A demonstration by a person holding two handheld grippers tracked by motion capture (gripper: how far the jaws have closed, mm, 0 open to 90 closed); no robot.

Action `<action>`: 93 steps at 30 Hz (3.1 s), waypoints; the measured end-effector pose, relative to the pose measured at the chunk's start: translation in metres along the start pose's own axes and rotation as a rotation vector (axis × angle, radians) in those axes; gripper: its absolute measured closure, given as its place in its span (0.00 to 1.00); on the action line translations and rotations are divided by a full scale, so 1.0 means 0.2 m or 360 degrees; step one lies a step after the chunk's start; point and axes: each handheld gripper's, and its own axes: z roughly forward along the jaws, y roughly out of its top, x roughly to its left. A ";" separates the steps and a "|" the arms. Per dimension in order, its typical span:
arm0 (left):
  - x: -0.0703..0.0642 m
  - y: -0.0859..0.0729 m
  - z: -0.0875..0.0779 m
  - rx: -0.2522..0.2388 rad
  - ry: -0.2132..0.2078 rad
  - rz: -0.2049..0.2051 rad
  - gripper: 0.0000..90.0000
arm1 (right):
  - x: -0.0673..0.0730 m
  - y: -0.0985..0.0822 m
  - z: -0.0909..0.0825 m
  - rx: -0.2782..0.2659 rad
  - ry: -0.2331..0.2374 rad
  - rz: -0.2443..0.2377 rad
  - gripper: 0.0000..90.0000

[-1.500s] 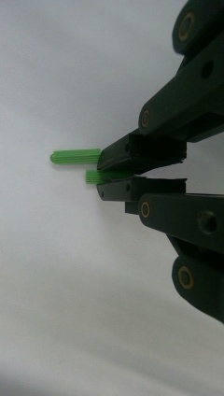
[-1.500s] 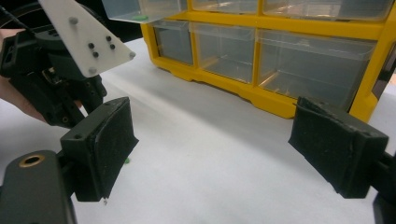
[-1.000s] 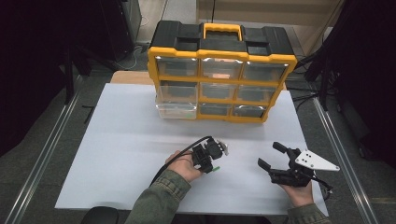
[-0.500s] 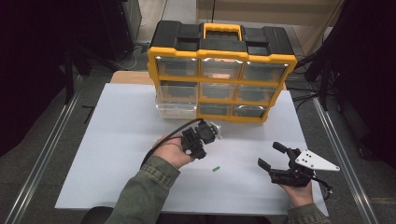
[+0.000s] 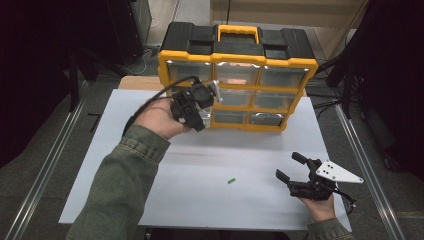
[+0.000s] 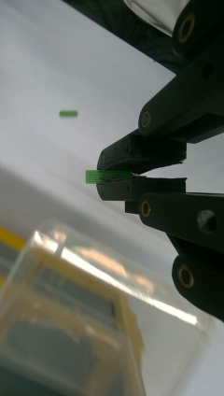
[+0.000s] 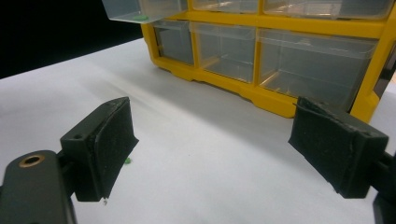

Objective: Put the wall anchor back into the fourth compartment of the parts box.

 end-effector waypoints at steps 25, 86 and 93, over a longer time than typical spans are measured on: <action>0.31 0.04 0.07 -0.0015 0.0137 -0.0090 0.94 | 0.00 0.00 0.00 0.0001 0.0013 0.0007 0.16; -0.30 0.02 0.59 -0.0113 -0.0044 -0.0149 0.35 | 0.00 0.00 0.00 0.0013 0.0018 0.0007 0.16; -0.33 0.01 0.70 -0.0055 -0.0032 -0.0149 0.35 | 0.00 0.00 0.00 0.0022 0.0018 0.0002 0.16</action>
